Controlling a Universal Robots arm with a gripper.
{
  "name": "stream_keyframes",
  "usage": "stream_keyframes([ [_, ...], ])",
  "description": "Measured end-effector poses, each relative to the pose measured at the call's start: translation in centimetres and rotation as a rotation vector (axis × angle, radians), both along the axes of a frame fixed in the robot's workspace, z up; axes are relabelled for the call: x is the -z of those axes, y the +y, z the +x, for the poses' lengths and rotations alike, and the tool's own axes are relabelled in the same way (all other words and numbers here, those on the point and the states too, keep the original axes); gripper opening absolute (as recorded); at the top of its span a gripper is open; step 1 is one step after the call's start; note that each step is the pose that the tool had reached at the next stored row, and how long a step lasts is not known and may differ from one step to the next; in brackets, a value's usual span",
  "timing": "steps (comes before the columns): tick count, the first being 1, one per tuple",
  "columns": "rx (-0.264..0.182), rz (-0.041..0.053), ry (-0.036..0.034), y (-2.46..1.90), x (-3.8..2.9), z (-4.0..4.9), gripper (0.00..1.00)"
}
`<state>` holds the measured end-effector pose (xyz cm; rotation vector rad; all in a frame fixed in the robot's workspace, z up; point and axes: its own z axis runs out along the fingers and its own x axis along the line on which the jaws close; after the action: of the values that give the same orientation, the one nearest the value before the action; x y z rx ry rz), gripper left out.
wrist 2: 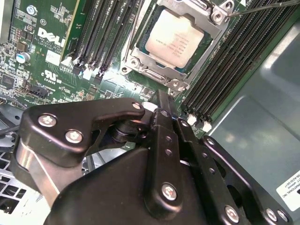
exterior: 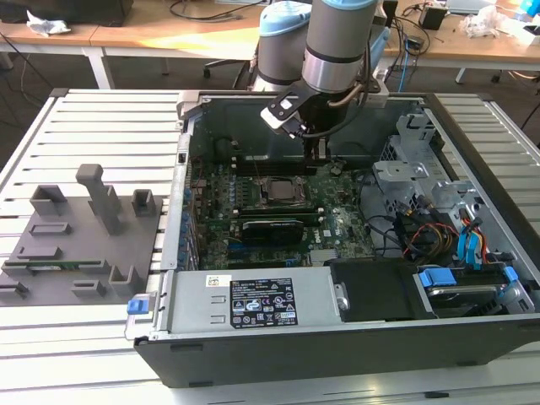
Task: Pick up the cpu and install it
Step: 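Close the cpu cover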
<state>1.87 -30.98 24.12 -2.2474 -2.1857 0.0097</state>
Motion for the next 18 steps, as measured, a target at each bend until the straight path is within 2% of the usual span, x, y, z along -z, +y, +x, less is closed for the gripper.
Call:
stream_keyframes([
  [4,0.0,0.0002,0.0,0.01,0.1,0.0,0.11],
  [9,0.0,0.0,0.0082,0.0,0.72,-0.01,0.11],
  [13,0.0,0.0,0.0086,0.0,1.06,-0.29,0.11],
  [18,0.0,-0.0004,0.0064,0.0,1.25,-1.13,0.11],
])
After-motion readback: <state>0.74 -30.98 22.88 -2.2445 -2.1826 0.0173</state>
